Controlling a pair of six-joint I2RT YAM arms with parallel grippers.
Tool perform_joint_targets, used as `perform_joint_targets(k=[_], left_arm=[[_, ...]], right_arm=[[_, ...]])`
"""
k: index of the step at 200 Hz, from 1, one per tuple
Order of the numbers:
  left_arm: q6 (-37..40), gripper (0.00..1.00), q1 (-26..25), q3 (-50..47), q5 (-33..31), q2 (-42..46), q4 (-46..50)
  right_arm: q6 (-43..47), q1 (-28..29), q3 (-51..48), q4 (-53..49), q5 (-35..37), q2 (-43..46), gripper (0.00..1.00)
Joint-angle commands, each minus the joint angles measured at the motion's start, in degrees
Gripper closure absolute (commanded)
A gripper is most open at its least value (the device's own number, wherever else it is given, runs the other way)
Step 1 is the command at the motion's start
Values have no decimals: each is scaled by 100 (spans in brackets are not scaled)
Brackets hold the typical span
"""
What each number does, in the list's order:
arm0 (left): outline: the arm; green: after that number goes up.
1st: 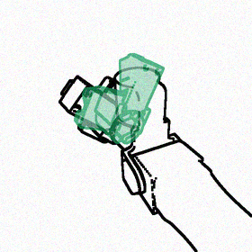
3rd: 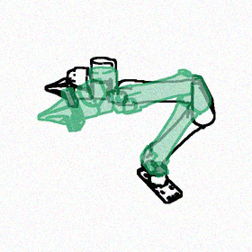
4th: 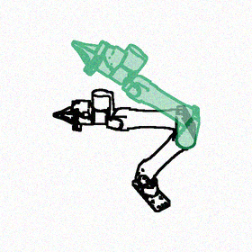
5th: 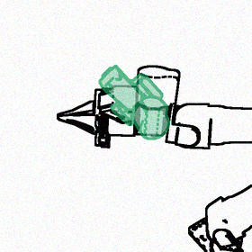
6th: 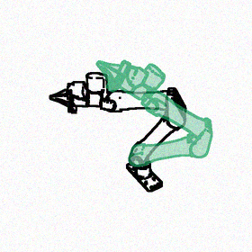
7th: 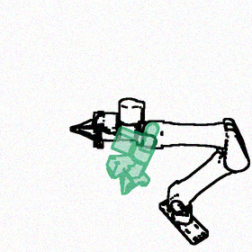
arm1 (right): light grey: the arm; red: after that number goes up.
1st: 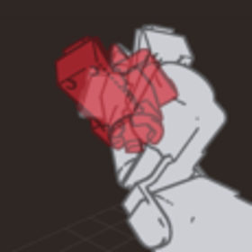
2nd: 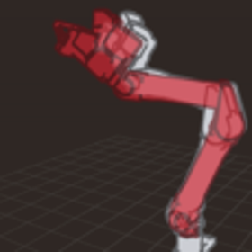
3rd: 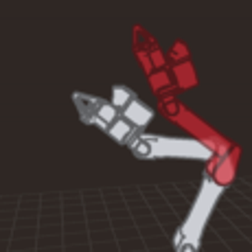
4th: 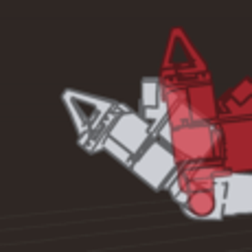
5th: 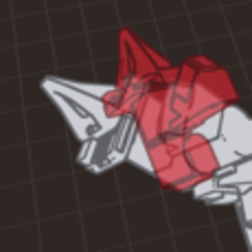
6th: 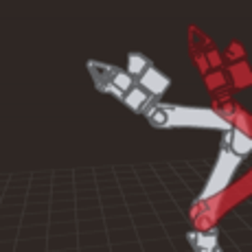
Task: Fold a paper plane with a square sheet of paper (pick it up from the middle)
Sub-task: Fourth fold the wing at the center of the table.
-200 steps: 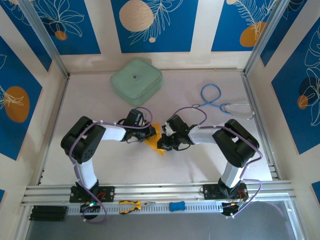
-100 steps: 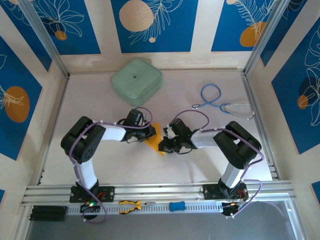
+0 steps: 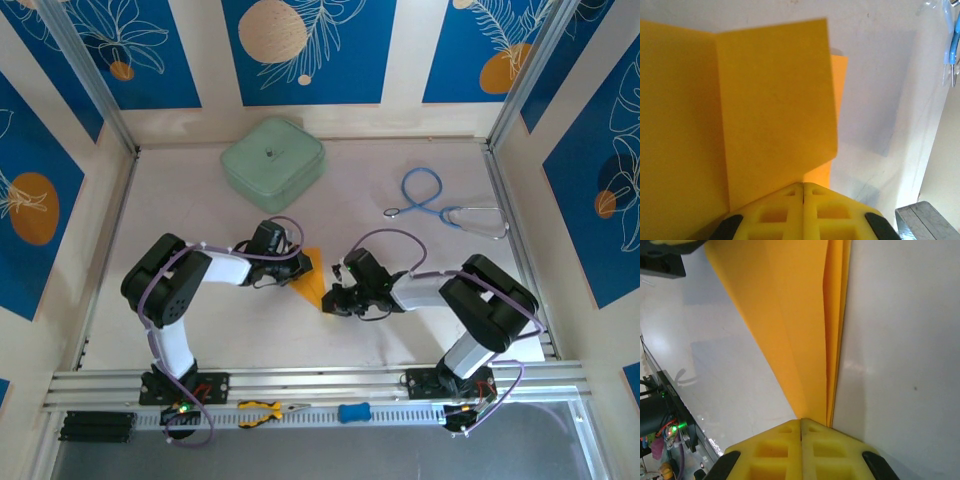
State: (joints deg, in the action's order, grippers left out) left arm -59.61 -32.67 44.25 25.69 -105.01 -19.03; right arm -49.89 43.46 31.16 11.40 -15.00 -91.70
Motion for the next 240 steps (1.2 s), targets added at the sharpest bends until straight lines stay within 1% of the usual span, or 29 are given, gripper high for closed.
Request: perform_joint_targets(k=[1, 26, 53, 71, 90, 97, 110, 143, 175, 200, 240], left_arm=[[29, 100, 43, -294, -570, -129, 473], [-24, 100, 37, -389, -575, -97, 362], [-66, 100, -2, -484, -604, -73, 254], [-98, 100, -28, -548, -640, -24, 213], [-95, 100, -48, -609, -687, 24, 191], [-103, 100, -64, -632, -681, 42, 168], [-102, 100, -86, -654, -695, 63, 149], [-126, 100, -124, -663, -701, 26, 62], [-112, 100, -123, -672, -698, 42, 58], [-98, 100, -127, -672, -709, 66, 75], [-75, 100, -127, -646, -711, 60, 103]], right_arm=[[-174, 206, -369, -929, -129, 51, 93], [-197, 198, -437, -1065, -38, 401, 93], [-113, 142, -243, -1444, 110, 961, 93], [-49, 8, -21, -1429, -5, 1271, 93], [-25, -115, 249, -1347, -67, 1324, 93], [-1, -148, 361, -1321, -129, 1274, 93], [18, -154, 586, -1324, -37, 1099, 93], [18, -163, 1224, -1278, 232, 333, 93], [26, -180, 1591, -1133, 112, -355, 93], [7, -209, 1663, -940, 116, -569, 93], [57, -250, 1819, -1040, 234, -785, 93]])
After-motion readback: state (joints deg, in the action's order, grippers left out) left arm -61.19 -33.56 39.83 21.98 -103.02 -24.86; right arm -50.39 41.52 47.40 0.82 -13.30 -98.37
